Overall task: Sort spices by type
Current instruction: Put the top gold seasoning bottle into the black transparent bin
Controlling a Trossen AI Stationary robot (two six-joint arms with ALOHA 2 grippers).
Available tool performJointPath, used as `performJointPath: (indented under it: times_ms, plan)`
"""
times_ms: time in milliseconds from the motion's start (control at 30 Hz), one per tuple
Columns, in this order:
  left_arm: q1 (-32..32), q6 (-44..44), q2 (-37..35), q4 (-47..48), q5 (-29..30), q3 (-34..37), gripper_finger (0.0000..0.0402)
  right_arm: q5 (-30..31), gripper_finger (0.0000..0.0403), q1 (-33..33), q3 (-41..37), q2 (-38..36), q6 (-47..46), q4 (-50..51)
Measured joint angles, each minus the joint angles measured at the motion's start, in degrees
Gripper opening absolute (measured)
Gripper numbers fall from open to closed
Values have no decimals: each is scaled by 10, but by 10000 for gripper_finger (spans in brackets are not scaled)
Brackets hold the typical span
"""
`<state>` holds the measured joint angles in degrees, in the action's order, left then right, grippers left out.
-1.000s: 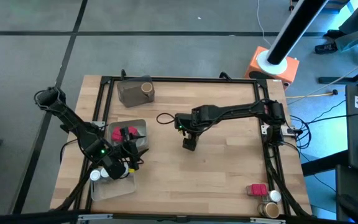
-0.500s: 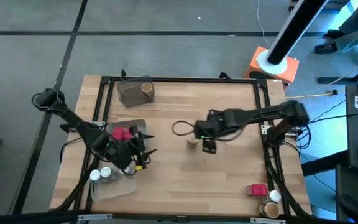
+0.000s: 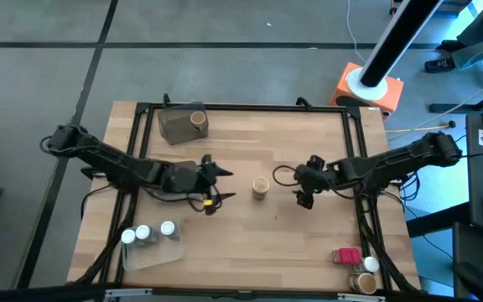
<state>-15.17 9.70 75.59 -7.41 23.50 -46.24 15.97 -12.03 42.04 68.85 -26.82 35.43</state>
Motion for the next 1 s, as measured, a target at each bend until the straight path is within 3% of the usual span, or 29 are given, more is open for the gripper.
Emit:
performJointPath:
  times_ms: [133, 300, 533, 1000]
  plan:
    - [38, -15, 73, -7, -67, -55, 330, 7, 356, 0, -56, -14, 0, -54]
    - [52, -40, 158, 7, -75, -131, 336, 15, 356, 0, -102, -14, 0, -128]
    - [55, -5, 241, 6, -69, -196, 332, 35, 356, 0, -139, -14, 1, -219]
    - [72, 13, 302, 10, -3, -207, 331, 67, 356, 0, -160, -14, 15, -251]
